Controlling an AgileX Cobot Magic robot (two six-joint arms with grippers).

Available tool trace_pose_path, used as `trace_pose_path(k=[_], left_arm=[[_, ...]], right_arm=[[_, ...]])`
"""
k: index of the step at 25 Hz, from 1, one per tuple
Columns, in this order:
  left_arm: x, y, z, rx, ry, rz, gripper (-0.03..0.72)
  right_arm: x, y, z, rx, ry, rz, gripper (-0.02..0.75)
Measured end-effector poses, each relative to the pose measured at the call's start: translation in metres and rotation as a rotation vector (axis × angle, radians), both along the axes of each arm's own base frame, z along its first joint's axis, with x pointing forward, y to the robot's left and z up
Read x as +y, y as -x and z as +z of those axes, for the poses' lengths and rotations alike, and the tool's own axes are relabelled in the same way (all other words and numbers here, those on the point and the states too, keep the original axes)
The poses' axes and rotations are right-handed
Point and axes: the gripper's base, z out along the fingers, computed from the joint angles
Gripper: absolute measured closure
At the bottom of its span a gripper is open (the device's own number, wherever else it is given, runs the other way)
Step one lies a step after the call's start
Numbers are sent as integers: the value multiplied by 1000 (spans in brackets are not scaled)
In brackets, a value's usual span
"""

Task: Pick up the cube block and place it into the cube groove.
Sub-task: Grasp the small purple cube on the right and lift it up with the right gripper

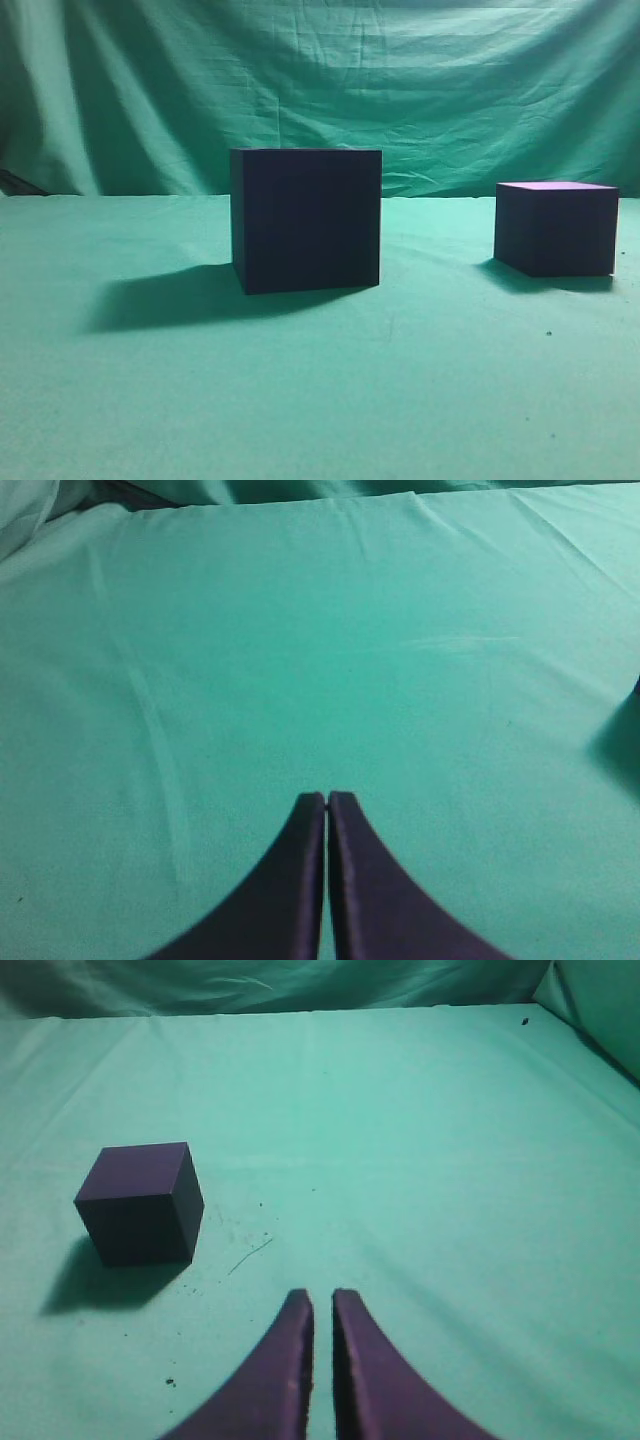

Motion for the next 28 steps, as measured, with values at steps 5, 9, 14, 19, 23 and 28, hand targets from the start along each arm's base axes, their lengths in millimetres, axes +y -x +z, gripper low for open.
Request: trace_pose_path(k=[5,9,14,19,23,28], left_arm=[[0,0,0,0,0,0,688],[0,0,0,0,0,0,688],[0,0,0,0,0,0,688],[0,0,0,0,0,0,688],[0,0,0,0,0,0,688],[0,0,0,0,0,0,688]], right_arm=[[0,0,0,0,0,0,691],[0,0,0,0,0,0,691],[0,0,0,0,0,0,691],[0,0,0,0,0,0,691],[0,0,0,0,0,0,691],[0,-1,3,-32,-6,-2,691]])
